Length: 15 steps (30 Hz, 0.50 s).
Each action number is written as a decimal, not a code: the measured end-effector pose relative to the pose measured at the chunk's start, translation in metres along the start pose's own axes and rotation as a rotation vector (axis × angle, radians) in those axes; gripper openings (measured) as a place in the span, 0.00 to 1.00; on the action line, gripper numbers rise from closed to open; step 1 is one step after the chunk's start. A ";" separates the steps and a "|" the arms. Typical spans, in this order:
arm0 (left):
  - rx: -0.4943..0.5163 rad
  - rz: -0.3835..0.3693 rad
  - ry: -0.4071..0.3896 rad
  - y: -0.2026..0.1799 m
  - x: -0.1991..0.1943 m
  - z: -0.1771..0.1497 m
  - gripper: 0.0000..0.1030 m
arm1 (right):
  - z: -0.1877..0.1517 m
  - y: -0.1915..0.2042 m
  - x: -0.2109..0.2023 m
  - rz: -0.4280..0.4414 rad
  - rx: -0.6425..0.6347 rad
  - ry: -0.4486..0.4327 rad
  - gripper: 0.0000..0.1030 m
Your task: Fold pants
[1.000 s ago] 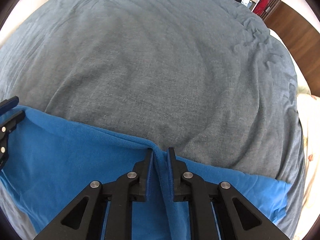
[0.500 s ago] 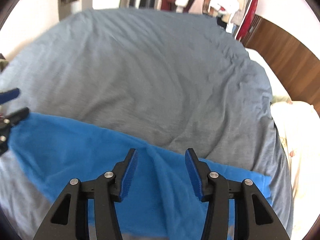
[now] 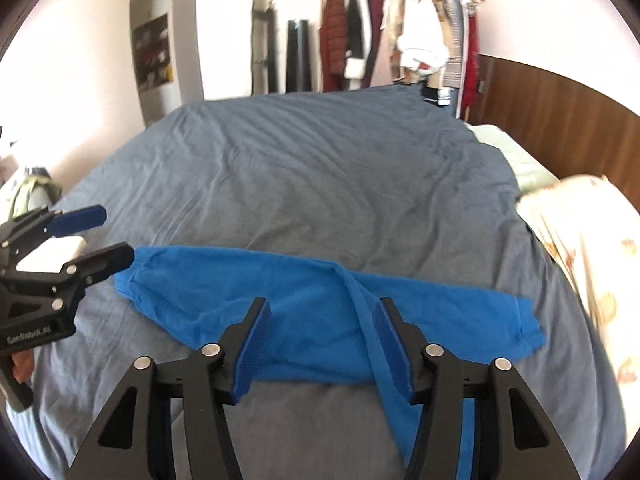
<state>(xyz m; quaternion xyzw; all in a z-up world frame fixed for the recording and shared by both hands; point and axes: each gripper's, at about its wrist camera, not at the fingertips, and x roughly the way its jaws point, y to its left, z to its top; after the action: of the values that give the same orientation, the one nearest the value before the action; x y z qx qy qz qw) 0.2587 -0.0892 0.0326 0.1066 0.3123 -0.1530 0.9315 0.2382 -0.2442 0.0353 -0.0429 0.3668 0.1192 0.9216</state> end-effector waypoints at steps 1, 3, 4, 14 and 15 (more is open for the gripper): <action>0.014 -0.004 -0.010 -0.008 -0.001 -0.002 0.64 | -0.008 -0.005 -0.005 -0.010 0.012 -0.008 0.53; 0.024 -0.024 -0.022 -0.021 -0.001 -0.005 0.64 | -0.020 -0.012 -0.012 -0.021 0.023 -0.029 0.53; 0.024 -0.044 -0.027 -0.026 0.001 -0.007 0.64 | -0.026 -0.016 -0.015 -0.028 0.026 -0.036 0.53; 0.114 -0.160 0.010 -0.066 0.014 0.004 0.64 | -0.061 -0.058 -0.027 -0.151 0.148 0.003 0.53; 0.133 -0.170 0.022 -0.071 0.013 0.009 0.64 | -0.063 -0.062 -0.030 -0.162 0.163 0.023 0.53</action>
<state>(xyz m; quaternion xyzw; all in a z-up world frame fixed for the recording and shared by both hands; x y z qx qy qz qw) 0.2484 -0.1611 0.0242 0.1432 0.3197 -0.2505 0.9025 0.1910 -0.3207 0.0102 0.0011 0.3813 0.0137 0.9244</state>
